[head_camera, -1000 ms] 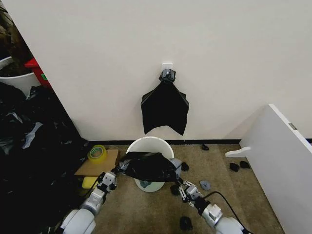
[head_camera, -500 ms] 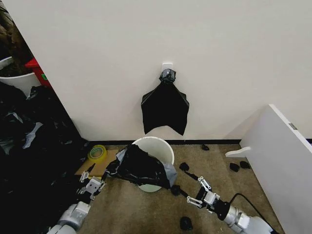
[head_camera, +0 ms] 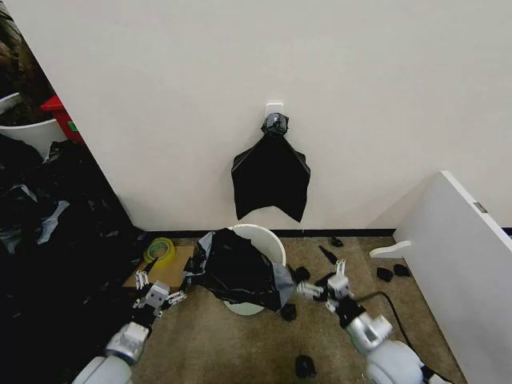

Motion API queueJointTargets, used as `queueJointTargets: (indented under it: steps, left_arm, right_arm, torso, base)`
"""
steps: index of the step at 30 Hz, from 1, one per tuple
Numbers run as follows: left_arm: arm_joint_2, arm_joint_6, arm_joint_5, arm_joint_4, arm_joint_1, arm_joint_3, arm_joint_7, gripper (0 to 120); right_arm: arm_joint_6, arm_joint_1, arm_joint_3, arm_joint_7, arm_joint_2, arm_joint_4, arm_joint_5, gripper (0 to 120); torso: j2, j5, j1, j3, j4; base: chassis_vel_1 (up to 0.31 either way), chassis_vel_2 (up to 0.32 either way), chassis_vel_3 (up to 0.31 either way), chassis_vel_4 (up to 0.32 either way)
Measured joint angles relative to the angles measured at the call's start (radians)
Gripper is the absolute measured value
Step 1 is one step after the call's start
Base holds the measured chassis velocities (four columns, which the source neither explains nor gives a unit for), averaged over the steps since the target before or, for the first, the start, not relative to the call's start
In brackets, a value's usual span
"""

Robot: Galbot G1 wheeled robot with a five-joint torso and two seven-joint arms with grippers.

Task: Place the garbage bag over the trash bin.

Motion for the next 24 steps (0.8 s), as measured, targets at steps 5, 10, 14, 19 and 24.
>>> queueJointTargets:
  steps: [5,10,14,19,24]
  left_arm:
    - [-0.026,-0.177,-0.051,0.118,-0.061,-0.01,0.201,100]
    - [-0.03,-0.361,-0.06,0.285,-0.128,-0.027,0.388,100]
    - [-0.019,-0.463,-0.095,0.355,-0.167,-0.058,0.538,100]
    - [-0.026,-0.618,-0.23,0.469,-0.235,-0.09,0.731,100]
    - [-0.047,-0.669,-0.386,0.544,-0.278,-0.135,0.894,100]
  right_arm:
    - [-0.105,0.108,-0.052,0.049,0.026,-0.041,0.094,100]
    - [-0.2,0.248,-0.106,0.032,0.037,-0.118,0.192,100]
    - [-0.29,0.323,-0.15,0.013,0.033,-0.133,0.251,100]
    - [-0.396,0.452,-0.231,-0.001,0.046,-0.176,0.296,86]
    - [-0.492,0.585,-0.303,-0.004,0.073,-0.226,0.323,83]
  torso:
    - [0.0,-0.0002,0.0,0.0,-0.0001]
    - [0.0,-0.0002,0.0,0.0,0.0003]
    - [0.0,-0.0005,0.0,0.0,-0.0003]
    - [0.0,-0.0004,0.0,0.0,-0.0003]
    - [0.0,-0.0003,0.0,0.0,0.0002]
  base:
    - [0.0,0.0,0.0,0.0]
    - [0.0,0.0,0.0,0.0]
    - [0.0,0.0,0.0,0.0]
    - [0.0,0.0,0.0,0.0]
    - [0.0,0.0,0.0,0.0]
